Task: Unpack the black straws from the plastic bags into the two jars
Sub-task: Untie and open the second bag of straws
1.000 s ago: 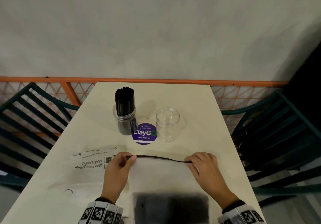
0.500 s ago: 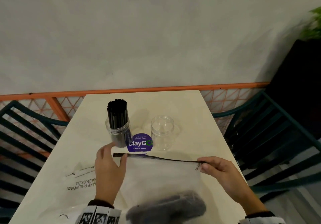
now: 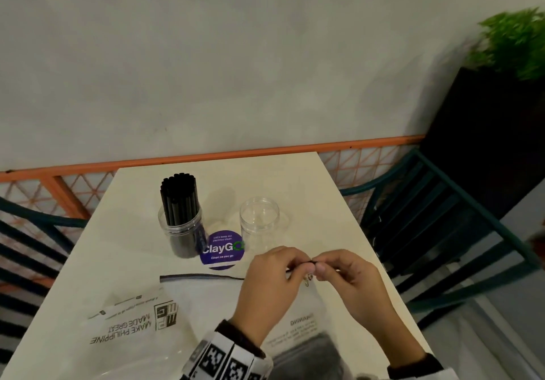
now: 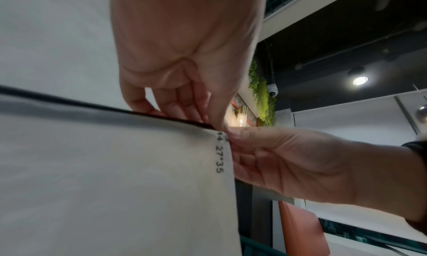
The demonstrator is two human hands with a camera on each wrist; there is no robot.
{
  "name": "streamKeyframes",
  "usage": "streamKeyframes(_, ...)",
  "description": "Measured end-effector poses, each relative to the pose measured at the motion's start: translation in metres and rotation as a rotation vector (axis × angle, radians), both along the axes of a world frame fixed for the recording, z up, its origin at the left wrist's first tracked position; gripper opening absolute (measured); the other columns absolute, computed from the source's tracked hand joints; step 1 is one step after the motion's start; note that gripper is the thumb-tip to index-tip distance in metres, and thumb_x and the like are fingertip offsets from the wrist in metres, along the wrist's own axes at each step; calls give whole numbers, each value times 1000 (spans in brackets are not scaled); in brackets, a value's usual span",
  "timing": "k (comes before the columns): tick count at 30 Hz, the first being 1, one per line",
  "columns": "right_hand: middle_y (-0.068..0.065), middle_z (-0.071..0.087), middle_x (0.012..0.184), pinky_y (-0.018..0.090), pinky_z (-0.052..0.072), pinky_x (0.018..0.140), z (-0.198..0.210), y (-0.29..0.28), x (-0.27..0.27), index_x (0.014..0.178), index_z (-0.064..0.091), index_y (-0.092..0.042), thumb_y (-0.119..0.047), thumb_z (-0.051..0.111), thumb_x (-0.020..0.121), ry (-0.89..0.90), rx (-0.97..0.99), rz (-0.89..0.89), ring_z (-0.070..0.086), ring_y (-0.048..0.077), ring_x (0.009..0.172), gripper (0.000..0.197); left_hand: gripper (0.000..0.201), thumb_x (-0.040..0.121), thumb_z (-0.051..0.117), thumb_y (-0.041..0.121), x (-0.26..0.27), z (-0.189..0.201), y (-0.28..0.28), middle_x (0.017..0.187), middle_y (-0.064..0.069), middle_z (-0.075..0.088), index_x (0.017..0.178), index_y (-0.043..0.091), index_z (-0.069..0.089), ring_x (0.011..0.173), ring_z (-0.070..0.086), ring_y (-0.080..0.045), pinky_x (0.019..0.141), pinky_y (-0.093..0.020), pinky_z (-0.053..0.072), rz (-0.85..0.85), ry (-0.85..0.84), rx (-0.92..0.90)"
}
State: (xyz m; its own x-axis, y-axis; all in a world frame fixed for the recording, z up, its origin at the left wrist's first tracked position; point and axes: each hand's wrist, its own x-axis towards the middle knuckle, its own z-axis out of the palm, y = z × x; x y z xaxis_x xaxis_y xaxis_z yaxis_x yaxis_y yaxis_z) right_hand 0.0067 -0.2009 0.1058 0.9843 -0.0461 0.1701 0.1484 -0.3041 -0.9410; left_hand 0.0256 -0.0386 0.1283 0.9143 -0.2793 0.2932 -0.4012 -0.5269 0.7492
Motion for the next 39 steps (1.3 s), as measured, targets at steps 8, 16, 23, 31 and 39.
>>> streamKeyframes(8, -5, 65, 69, 19, 44, 53, -1, -8, 3, 81, 63, -21, -8, 58, 86, -48, 27, -129, 53, 5, 56, 15, 8, 79, 67, 30, -1, -2, 34, 77, 16, 69, 80, 23, 69, 81, 60, -5, 69, -13, 46, 70, -18, 75)
streamKeyframes(16, 6, 59, 56, 19, 44, 49, 5, -27, 9, 85, 59, -7, -6, 48, 91, -37, 228, -197, 49, 15, 51, 12, 7, 75, 71, 27, 2, -6, 109, 60, 38, 58, 74, 32, 67, 78, 57, 12, 61, -7, 38, 306, 69, 132)
streamKeyframes(23, 3, 65, 64, 27, 55, 65, 6, -20, 8, 84, 59, -11, -5, 48, 91, -30, 236, -123, 59, 17, 60, 15, 26, 78, 68, 27, -1, 4, 138, 80, 16, 61, 72, 46, 52, 79, 61, -15, 80, -42, 48, 419, 78, 226)
streamKeyframes(31, 1, 69, 72, 23, 55, 71, 7, 1, -2, 87, 59, -10, -5, 49, 90, -19, 141, -17, 64, 15, 66, 11, 28, 81, 44, 52, 3, 2, 62, 108, 26, 56, 89, 35, 64, 104, 53, 2, 96, -34, 39, -93, -11, 204)
streamKeyframes(39, 5, 65, 73, 22, 51, 67, 15, 3, -4, 82, 61, -14, -16, 66, 81, 62, 94, -63, 61, 9, 67, 5, 15, 87, 57, 17, 10, -7, 57, 91, 15, 66, 92, 30, 64, 90, 59, -2, 80, -15, 47, -189, 103, 162)
